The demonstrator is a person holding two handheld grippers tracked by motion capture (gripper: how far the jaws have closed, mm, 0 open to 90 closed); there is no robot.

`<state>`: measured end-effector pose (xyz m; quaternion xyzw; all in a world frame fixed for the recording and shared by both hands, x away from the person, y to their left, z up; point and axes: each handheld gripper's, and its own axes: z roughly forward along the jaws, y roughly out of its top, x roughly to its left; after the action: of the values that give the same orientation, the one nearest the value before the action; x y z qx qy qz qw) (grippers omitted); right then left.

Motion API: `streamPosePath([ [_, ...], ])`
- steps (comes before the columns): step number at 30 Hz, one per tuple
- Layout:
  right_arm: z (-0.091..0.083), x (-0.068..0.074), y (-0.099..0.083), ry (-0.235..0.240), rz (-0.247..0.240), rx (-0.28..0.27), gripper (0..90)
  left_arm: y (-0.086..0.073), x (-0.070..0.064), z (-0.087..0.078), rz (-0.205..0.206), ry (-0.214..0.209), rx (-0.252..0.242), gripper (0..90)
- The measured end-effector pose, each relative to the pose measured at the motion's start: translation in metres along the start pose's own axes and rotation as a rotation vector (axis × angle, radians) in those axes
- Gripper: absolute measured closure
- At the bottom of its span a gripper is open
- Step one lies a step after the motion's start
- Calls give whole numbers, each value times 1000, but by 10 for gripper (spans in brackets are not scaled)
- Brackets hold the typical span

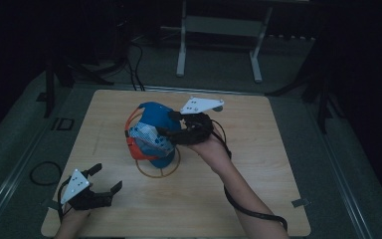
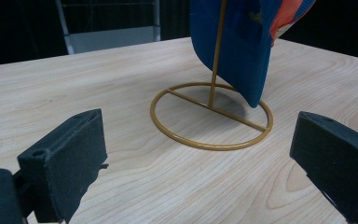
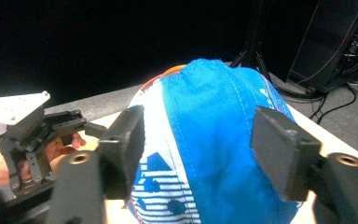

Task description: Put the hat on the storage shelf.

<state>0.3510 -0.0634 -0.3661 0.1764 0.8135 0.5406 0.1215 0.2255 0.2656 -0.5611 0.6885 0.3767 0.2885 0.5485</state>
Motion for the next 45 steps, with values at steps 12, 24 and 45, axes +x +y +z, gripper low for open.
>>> streamPosePath([
  [12,-19,-8,-22,47,2,-75,135,0,1,-1,-2,0,-6,39],
  [24,-44,-15,-57,46,15,-87,138,0,0,0,4,1,-5,39],
  [45,-38,-19,-151,92,30,-14,141,-1,0,1,6,-6,-2,39],
])
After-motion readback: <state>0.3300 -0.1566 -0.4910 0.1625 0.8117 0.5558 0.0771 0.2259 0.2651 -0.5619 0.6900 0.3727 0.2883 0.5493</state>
